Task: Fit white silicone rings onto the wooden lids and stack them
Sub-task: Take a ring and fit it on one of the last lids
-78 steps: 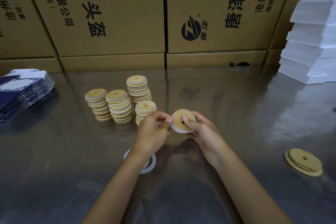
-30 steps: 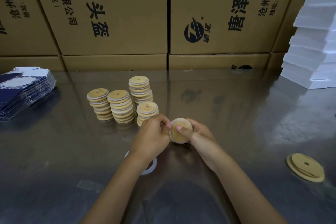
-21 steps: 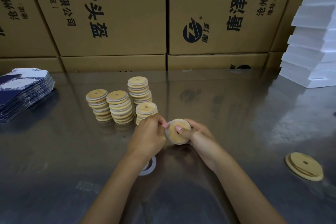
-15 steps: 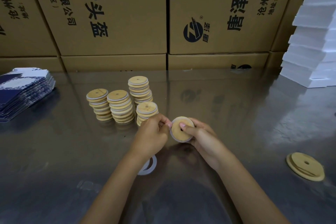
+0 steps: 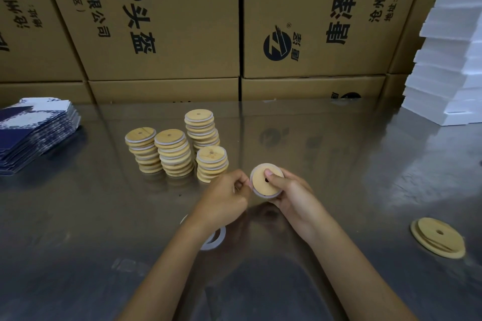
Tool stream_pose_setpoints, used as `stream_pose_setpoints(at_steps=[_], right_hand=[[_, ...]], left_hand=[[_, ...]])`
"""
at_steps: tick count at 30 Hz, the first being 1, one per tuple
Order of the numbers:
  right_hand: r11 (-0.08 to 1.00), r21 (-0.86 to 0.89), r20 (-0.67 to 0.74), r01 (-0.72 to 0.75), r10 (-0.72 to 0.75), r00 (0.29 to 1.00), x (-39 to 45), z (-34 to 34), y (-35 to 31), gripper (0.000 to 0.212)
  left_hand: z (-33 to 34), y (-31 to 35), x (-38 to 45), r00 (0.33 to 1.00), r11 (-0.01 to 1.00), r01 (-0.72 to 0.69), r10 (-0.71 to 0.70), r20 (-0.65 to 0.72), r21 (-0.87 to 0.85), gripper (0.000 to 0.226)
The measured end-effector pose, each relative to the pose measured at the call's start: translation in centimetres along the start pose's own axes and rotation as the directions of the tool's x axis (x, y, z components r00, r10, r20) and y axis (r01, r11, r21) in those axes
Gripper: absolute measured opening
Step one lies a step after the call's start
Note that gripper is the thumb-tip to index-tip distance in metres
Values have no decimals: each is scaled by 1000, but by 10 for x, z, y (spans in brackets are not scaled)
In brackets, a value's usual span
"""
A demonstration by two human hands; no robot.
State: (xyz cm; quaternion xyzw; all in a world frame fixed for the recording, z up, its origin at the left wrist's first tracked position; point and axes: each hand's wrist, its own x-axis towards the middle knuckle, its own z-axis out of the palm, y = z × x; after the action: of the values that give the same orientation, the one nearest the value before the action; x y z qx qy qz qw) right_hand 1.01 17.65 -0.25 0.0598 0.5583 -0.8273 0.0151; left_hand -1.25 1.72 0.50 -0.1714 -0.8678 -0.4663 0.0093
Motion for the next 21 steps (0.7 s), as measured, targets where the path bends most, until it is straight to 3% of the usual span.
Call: stream_pose_setpoints(at_steps=[6,11,16,21], right_hand=[[989,140,-27,-45,49,998,1,0,-4,25],[939,333,-35,-88,105,994,3,-7,-11,30],[950,279,68,-140,126,990,0,-2,-9,26],[959,234,145,-158,126,981,-1,4,-8,29]], left_hand=[[6,4,-1,997,998,-51,53,-52,33,14],[7,2,-1,982,998,-57,62,-179,34,8],[13,-1,0,965,951,-192,228,-128,244,62],[12,-1,1,940,931,-194,267,-211,310,71]])
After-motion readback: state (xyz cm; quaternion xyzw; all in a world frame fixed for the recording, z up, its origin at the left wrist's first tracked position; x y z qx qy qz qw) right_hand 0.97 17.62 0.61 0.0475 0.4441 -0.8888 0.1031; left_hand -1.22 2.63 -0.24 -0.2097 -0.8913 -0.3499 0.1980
